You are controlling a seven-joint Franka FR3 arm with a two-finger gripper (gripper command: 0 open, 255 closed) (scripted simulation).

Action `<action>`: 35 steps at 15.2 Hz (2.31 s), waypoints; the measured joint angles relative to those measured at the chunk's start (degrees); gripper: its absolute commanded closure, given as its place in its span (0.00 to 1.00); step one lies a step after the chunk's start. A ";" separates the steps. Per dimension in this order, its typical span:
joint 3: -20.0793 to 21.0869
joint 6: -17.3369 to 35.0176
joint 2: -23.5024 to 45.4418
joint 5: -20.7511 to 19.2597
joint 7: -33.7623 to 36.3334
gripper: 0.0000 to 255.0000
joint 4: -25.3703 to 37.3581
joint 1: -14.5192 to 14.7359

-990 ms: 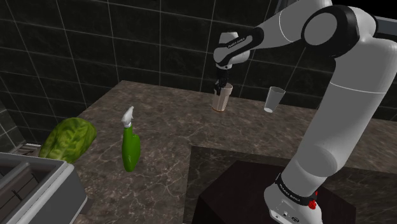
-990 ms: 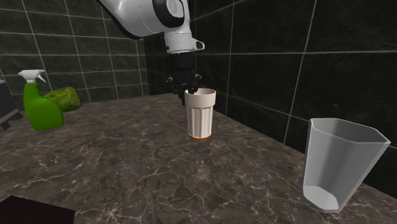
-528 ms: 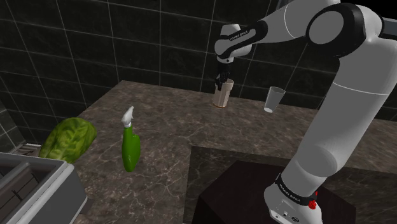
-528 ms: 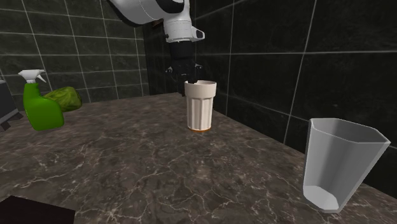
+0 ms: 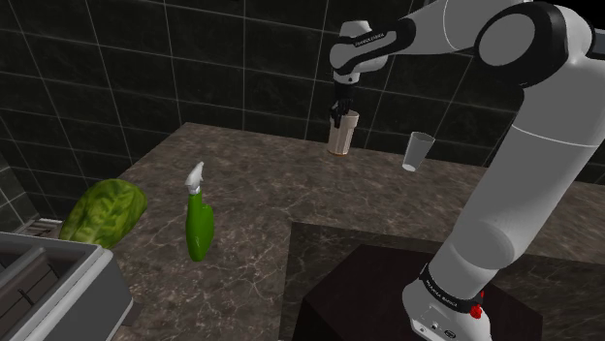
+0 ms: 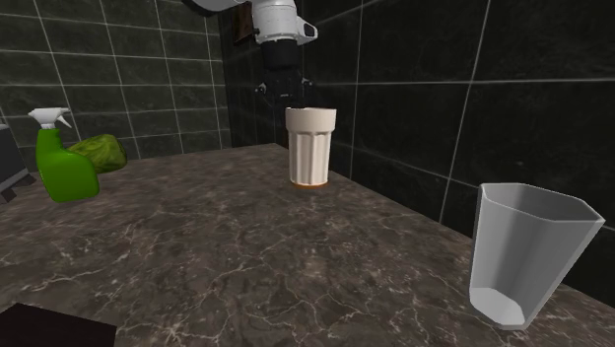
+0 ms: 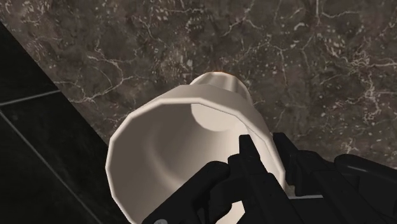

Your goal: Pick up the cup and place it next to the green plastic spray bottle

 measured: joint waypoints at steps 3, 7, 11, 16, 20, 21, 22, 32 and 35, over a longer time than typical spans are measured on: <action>0.05 -2.28 -0.73 -0.07 -0.07 1.00 1.55 0.09; 0.00 -5.13 -1.02 -0.02 -0.46 1.00 4.15 0.04; 0.04 -8.27 -1.59 -0.04 -0.65 1.00 6.73 0.11; 0.07 -12.03 -1.68 0.04 -1.01 1.00 10.41 0.14; 0.09 -15.12 -1.50 0.15 -1.28 1.00 13.70 0.16; 0.07 -15.89 -1.51 0.16 -1.40 1.00 14.45 0.14; 0.06 -16.59 -1.41 0.20 -1.49 1.00 15.26 0.12; -0.05 -24.79 0.33 0.63 -2.54 1.00 25.24 -0.04; -0.09 -27.40 1.36 0.84 -2.87 1.00 28.87 -0.13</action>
